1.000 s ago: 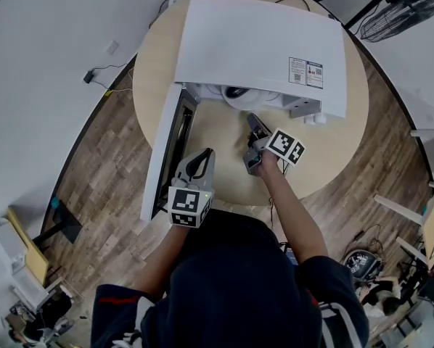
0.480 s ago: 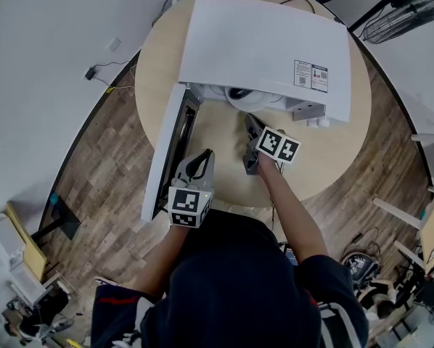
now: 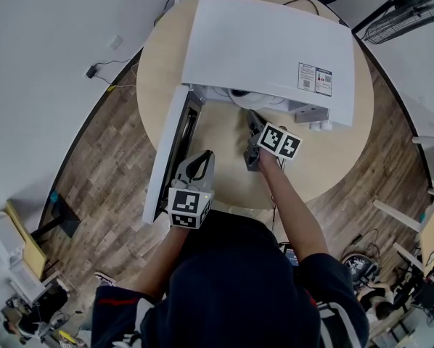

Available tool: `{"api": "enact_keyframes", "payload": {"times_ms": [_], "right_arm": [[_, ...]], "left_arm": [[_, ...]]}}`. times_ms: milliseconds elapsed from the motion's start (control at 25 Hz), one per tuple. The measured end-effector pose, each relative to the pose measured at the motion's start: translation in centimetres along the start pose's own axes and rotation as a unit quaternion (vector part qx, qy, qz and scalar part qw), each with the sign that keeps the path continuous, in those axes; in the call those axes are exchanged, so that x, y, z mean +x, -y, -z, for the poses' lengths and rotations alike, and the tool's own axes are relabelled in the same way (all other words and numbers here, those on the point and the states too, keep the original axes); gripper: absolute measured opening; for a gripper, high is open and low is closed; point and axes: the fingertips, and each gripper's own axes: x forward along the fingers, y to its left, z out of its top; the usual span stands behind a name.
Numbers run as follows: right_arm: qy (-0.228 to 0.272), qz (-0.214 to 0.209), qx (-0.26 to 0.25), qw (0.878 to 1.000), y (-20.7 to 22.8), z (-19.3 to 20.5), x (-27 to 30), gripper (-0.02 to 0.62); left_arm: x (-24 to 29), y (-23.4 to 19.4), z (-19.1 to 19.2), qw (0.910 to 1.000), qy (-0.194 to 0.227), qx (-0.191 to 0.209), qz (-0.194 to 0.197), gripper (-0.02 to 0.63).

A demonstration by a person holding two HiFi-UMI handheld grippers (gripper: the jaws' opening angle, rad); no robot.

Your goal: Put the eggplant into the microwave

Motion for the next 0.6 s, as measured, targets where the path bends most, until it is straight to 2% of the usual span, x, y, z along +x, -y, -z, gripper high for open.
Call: {"api": "enact_keyframes", "payload": {"times_ms": [600], "right_arm": [[0.013,-0.005,0.025,1.0,-0.2,-1.9,1.8,0.012]], "left_arm": [[0.0,-0.7,0.1,0.9999,-0.007,-0.007,-0.006,0.028]]}}
